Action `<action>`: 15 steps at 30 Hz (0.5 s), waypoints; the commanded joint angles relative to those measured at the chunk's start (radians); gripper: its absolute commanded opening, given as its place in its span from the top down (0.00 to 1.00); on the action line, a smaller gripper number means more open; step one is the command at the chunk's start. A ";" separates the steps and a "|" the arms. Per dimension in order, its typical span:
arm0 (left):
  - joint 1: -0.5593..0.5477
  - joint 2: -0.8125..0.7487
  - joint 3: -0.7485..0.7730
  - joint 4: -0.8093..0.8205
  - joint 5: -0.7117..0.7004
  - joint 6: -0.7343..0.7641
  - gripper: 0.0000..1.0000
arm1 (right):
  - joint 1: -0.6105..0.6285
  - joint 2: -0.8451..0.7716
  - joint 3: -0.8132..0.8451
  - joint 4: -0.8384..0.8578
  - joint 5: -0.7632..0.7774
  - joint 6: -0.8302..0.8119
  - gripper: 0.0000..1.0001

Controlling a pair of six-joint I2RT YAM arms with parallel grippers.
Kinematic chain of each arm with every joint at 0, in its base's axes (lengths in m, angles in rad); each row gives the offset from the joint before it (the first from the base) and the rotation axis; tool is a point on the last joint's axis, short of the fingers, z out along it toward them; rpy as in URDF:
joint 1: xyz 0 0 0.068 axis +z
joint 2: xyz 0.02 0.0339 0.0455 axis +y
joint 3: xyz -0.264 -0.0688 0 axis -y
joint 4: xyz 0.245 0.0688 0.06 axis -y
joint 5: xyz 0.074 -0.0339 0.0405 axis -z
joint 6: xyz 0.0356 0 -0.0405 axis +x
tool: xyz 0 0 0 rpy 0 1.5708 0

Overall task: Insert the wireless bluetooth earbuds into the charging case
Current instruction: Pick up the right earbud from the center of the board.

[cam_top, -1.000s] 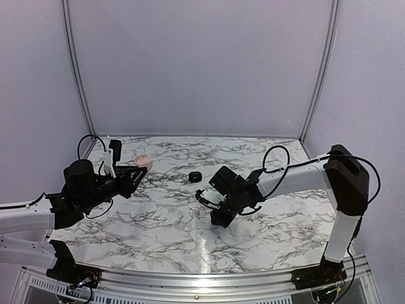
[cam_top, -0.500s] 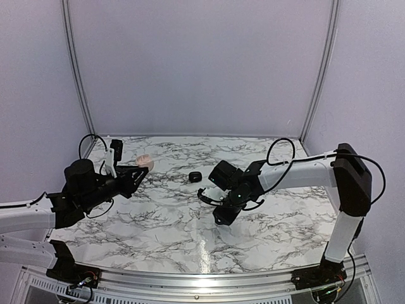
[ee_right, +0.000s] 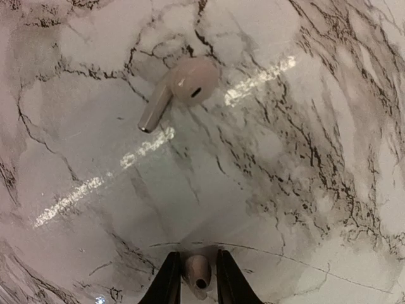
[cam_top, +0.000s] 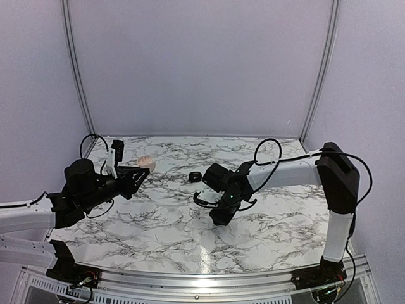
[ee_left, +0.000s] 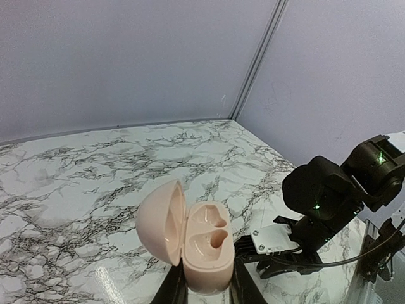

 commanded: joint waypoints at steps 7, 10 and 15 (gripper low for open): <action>0.006 0.037 0.131 -0.018 0.119 -0.042 1.00 | 0.007 -0.033 -0.025 -0.010 0.005 0.003 0.90; 0.006 0.059 0.192 -0.058 0.150 -0.060 1.00 | 0.007 -0.045 -0.036 0.000 -0.007 0.014 0.92; 0.005 0.103 0.261 -0.089 0.213 -0.122 1.00 | -0.003 -0.079 -0.072 0.046 -0.045 0.034 0.93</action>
